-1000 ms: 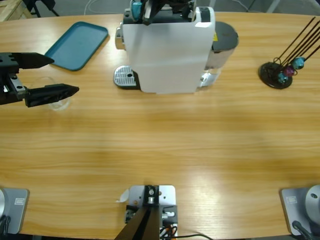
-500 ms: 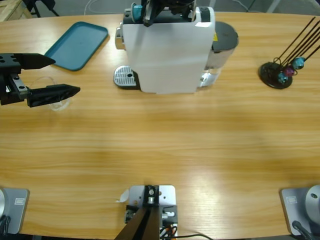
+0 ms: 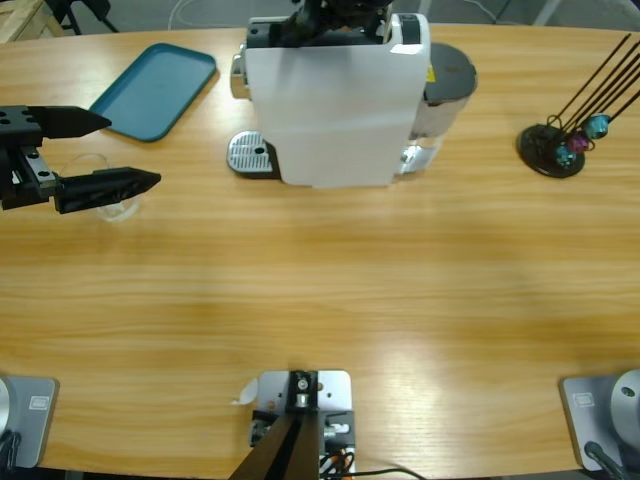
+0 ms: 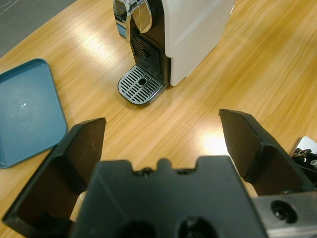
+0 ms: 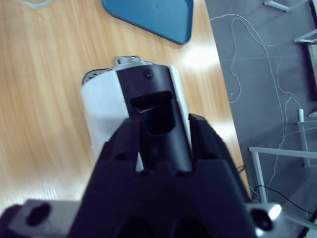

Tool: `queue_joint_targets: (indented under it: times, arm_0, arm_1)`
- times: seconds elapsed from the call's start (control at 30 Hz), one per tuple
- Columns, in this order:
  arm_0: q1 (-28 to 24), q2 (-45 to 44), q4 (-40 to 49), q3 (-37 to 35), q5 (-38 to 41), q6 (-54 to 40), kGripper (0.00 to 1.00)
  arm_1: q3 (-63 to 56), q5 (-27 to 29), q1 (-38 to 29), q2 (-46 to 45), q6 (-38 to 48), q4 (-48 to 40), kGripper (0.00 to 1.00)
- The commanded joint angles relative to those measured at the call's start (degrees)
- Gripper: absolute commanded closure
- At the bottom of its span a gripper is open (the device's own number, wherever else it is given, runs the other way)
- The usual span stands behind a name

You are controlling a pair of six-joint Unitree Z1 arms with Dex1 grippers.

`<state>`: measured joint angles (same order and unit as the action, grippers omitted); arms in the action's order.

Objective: Pour coffee

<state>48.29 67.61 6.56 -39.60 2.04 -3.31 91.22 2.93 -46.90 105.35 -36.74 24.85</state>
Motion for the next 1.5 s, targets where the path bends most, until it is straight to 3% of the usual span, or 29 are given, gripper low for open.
queue_joint_targets:
  times: [0.03,0.07,0.23,0.33,0.4,0.53,0.67,0.87,1.1,1.33,1.5]
  arm_0:
    - [0.40,1.19,-0.68,1.81,-0.90,1.36,0.000]
    - [0.40,1.10,-0.67,1.72,-0.90,1.55,0.000]
    - [0.40,0.89,-0.60,2.11,-0.44,2.70,0.000]
    - [0.40,0.91,-0.58,1.58,-0.37,2.70,0.000]
    - [0.40,0.68,-0.58,1.07,-0.28,2.70,0.000]
    - [2.07,-0.86,-0.23,0.65,-0.28,3.21,0.000]
    - [2.42,-1.04,1.18,0.31,-1.62,3.73,0.000]
    - [2.42,-1.25,1.97,-1.43,-3.71,3.66,0.000]
    - [1.21,-7.12,3.18,-2.25,-9.16,3.66,0.000]
    - [1.10,-7.05,5.36,-3.29,-13.50,4.05,0.000]
    - [1.10,-7.97,7.98,-4.15,-13.55,4.10,0.000]
  arm_1:
    - [-0.59,-2.95,-1.55,-5.63,5.63,1.71,0.799]
    - [-0.45,-3.24,-2.39,-6.59,7.56,2.38,0.994]
    - [-9.41,-0.84,-6.57,-14.15,24.49,0.26,1.000]
    - [-17.48,0.57,-7.24,-18.69,40.33,-1.84,1.000]
    - [-22.45,4.00,-7.24,-21.92,50.73,-4.19,1.000]
    - [-25.21,17.20,-7.22,-24.82,66.40,-4.21,1.000]
    - [-19.36,22.56,-1.95,-21.06,70.62,-4.84,1.000]
    - [-10.43,21.86,1.72,-12.41,74.92,-7.51,1.000]
    - [-5.23,19.33,-0.81,-8.07,75.05,-5.53,1.000]
    - [-1.55,19.04,-9.02,-5.94,74.92,-6.39,1.000]
    - [-1.32,17.78,-9.35,-1.55,74.54,-6.78,1.000]
